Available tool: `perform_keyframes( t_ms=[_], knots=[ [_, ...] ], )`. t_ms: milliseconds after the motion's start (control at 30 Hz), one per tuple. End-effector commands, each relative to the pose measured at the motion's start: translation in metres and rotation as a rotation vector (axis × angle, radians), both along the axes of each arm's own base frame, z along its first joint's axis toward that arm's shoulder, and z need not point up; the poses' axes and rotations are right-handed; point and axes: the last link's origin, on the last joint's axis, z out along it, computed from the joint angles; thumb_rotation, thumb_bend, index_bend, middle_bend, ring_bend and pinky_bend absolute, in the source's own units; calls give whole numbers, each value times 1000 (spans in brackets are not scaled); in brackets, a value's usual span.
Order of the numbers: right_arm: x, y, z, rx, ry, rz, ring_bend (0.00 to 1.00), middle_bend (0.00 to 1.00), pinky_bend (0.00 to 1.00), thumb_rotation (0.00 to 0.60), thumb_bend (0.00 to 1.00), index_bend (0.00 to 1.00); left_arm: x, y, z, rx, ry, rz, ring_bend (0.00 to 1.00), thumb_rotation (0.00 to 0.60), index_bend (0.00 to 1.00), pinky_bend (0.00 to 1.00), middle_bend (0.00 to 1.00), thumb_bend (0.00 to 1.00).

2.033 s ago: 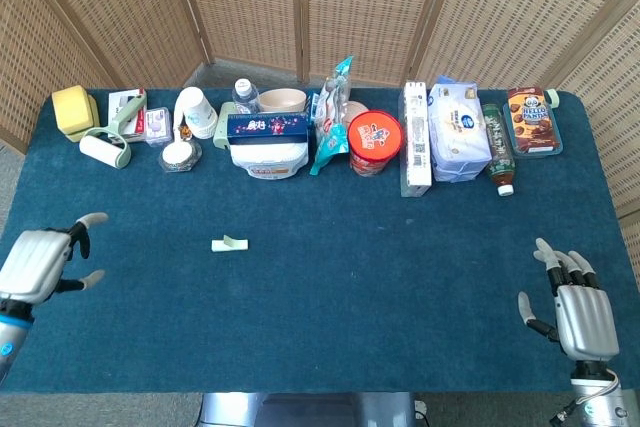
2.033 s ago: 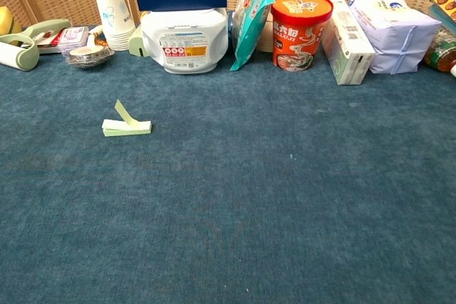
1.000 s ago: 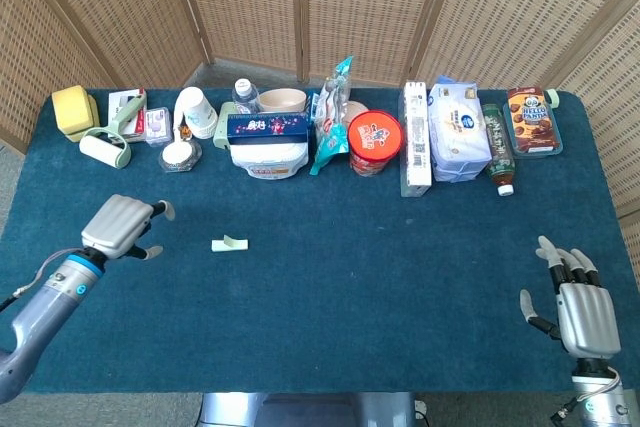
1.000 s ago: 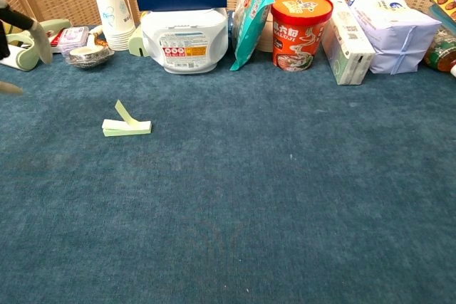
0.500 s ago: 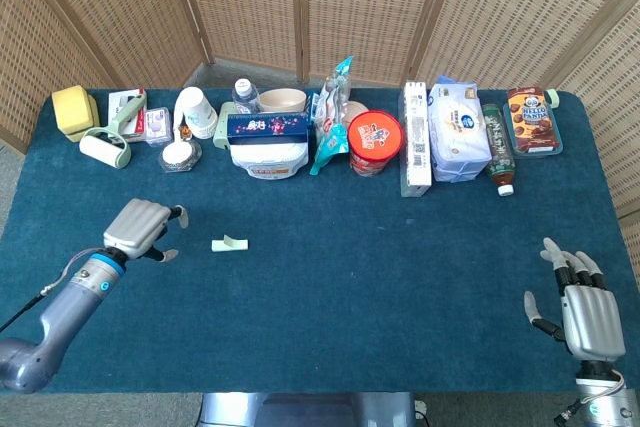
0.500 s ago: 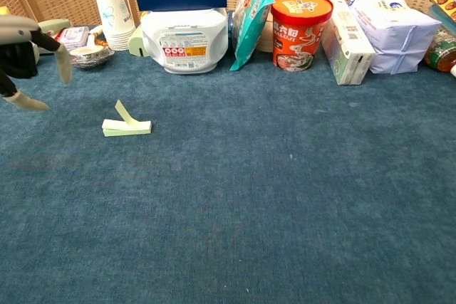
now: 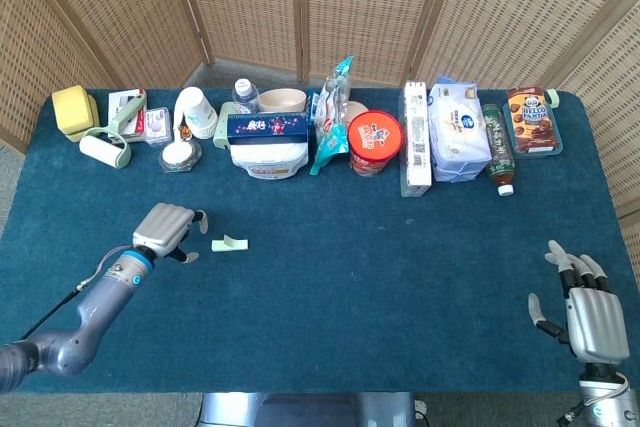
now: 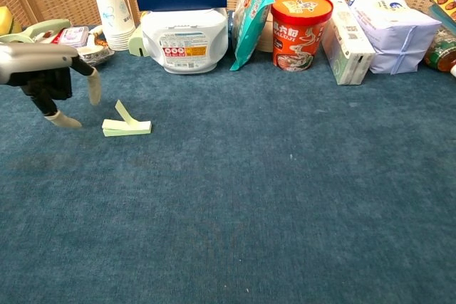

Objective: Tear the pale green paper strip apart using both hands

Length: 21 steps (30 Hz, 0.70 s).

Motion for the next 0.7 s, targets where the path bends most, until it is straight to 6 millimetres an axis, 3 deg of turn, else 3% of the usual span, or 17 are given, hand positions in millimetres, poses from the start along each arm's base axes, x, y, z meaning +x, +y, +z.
perform_keyframes(
  t_ms=[33, 700],
  knots=[
    [-1, 0, 0, -1, -1, -2, 179, 278, 139, 489, 464, 20, 2, 3, -6, -6, 4, 7, 1000, 600, 432, 1000, 1000, 187],
    [-8, 6, 6, -19, -4, -25, 178, 278, 140, 489, 464, 20, 13, 11, -33, -30, 8, 35, 1000, 600, 442, 1000, 1000, 205]
  ],
)
